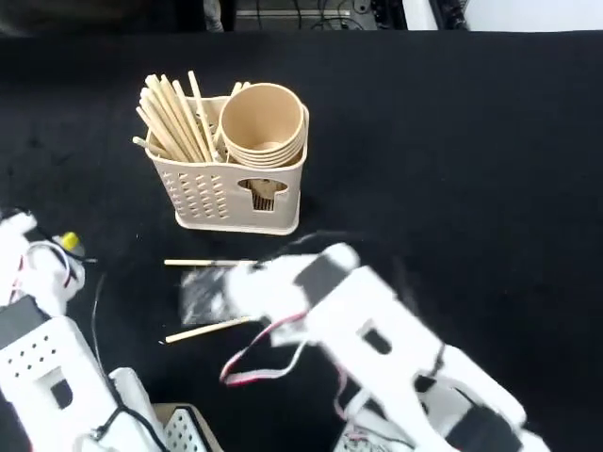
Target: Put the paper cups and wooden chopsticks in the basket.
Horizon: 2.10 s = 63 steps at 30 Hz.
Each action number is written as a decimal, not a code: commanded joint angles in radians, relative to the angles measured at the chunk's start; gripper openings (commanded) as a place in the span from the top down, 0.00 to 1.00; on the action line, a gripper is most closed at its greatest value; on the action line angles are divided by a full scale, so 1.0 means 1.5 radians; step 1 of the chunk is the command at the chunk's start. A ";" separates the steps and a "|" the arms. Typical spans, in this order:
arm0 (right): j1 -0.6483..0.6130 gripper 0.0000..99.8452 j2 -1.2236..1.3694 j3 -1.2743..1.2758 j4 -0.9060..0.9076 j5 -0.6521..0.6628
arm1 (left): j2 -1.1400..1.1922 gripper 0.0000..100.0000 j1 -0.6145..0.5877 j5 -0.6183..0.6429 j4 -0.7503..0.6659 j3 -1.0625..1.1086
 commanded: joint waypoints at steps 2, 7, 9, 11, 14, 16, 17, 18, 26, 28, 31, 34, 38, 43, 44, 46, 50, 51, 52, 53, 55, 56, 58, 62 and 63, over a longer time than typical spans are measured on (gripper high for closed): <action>-0.114 0.70 0.141 -0.008 -0.101 -0.028 | -0.009 0.75 -0.014 -0.006 -0.093 0.086; -0.107 0.70 0.334 -0.051 -0.247 -0.047 | -0.008 0.75 -0.015 -0.004 -0.097 0.139; -0.095 0.70 0.364 -0.098 -0.216 -0.046 | -0.009 0.75 -0.020 -0.004 -0.098 0.147; -0.091 0.73 0.369 -0.111 -0.208 -0.043 | -0.009 0.75 -0.029 -0.004 -0.098 0.150; -0.091 0.89 0.365 -0.103 -0.225 -0.044 | -0.009 0.75 -0.032 -0.005 -0.099 0.169; -0.091 1.00 0.363 -0.099 -0.229 -0.046 | -0.009 0.75 -0.030 -0.006 -0.119 0.187; -0.091 0.97 0.361 -0.098 -0.228 -0.047 | -0.009 0.75 -0.031 -0.005 -0.133 0.192; -0.091 0.96 0.358 -0.097 -0.226 -0.047 | -0.009 0.75 -0.031 -0.005 -0.145 0.198; -0.051 0.99 0.251 -0.097 -0.157 -0.065 | -0.009 0.75 -0.030 -0.004 -0.173 0.211; -0.034 0.99 0.186 -0.097 -0.124 -0.065 | -0.009 0.75 -0.030 -0.004 -0.173 0.211; -0.017 0.99 0.056 -0.100 -0.090 -0.107 | -0.009 0.75 -0.030 -0.004 -0.173 0.211; -0.019 0.99 -0.098 -0.105 -0.098 -0.159 | -0.009 0.75 -0.030 -0.004 -0.173 0.211; -0.027 0.99 -0.279 -0.116 -0.239 -0.325 | -0.009 0.75 -0.030 -0.004 -0.173 0.211; -0.026 0.99 -0.356 -0.015 -0.653 -0.407 | -0.009 0.75 -0.030 -0.004 -0.173 0.211; -0.023 0.99 -0.346 0.003 -0.722 -0.406 | -0.009 0.75 -0.030 -0.004 -0.173 0.211; -0.014 0.99 -0.301 0.009 -0.812 -0.407 | -0.009 0.75 -0.030 -0.004 -0.173 0.211; 0.030 0.99 -0.160 -0.073 -0.919 -0.411 | -0.009 0.75 -0.030 -0.004 -0.173 0.211; 0.040 0.99 -0.118 -0.104 -0.936 -0.411 | -0.009 0.75 -0.030 -0.004 -0.173 0.211; 0.050 0.99 -0.081 -0.135 -0.948 -0.411 | -0.009 0.75 -0.030 -0.004 -0.173 0.212; 0.059 0.99 -0.047 -0.167 -0.955 -0.410 | -0.009 0.75 -0.030 -0.004 -0.173 0.212; 0.071 0.99 0.013 -0.229 -0.957 -0.408 | -0.009 0.75 -0.030 -0.004 -0.173 0.212; 0.077 0.99 0.035 -0.254 -0.957 -0.407 | -0.009 0.75 -0.029 -0.004 -0.173 0.212; 0.093 0.99 0.075 -0.289 -0.957 -0.407 | -0.009 0.75 -0.029 -0.004 -0.173 0.212; 0.128 0.99 0.140 -0.293 -0.958 -0.411 | -0.009 0.75 -0.029 -0.004 -0.173 0.212; 0.134 0.99 0.153 -0.288 -0.962 -0.411 | -0.009 0.75 -0.029 -0.004 -0.173 0.212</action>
